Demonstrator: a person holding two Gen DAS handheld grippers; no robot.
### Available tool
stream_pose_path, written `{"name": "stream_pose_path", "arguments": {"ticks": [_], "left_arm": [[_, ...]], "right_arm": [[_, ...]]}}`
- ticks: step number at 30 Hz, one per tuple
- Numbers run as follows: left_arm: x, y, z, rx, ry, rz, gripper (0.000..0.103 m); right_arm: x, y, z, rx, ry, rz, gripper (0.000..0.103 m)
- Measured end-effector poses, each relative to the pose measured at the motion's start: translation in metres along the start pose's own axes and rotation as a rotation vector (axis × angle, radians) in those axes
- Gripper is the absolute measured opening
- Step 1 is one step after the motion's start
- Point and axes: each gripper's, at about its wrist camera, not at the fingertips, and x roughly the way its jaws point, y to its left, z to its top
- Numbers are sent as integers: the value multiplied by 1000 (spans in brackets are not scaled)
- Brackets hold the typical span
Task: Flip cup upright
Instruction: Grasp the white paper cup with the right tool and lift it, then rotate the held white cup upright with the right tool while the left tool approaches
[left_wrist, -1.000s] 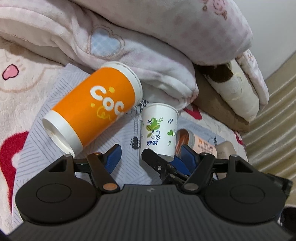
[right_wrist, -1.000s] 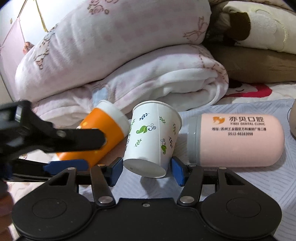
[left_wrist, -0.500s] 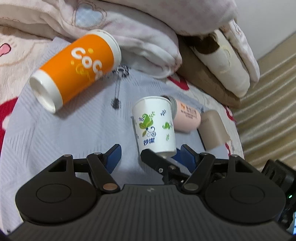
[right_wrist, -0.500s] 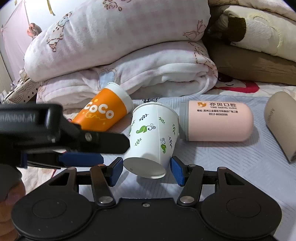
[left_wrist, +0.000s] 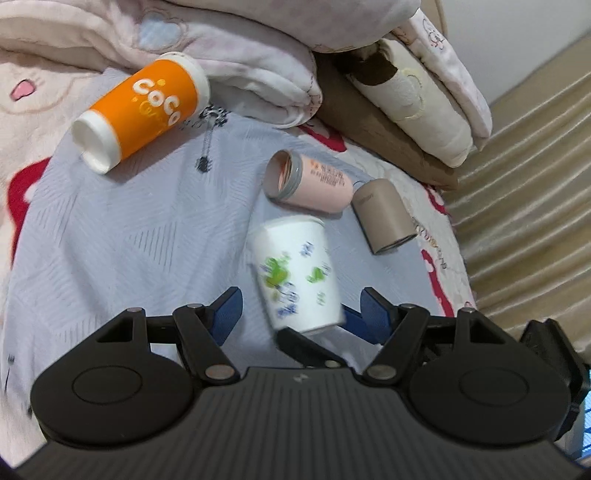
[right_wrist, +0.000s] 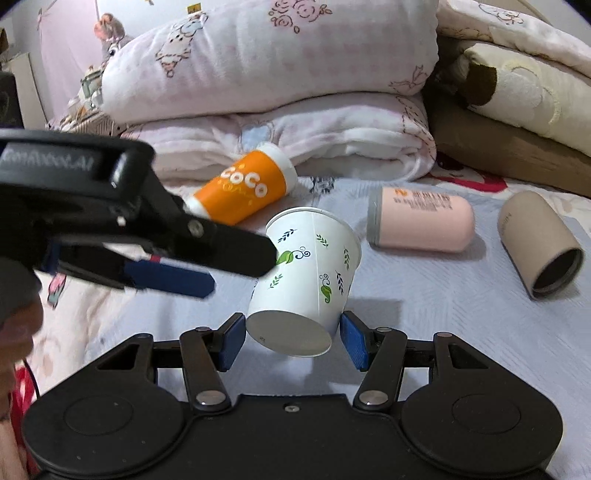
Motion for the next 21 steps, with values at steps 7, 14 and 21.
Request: {"name": "stream_pose_path", "arguments": {"ticks": [7,14,21], "left_arm": [[1,-8,-17,29,0,3,70],[38,-3,-22,44,37,-16,70],[57,3,-22,32,80,-16,70]], "right_arm": [[-26,-16,-11,35,50,-8,62],[-5,-18,-14,11,69,1,62],[9,-23,-15,23,138,30,62]]}}
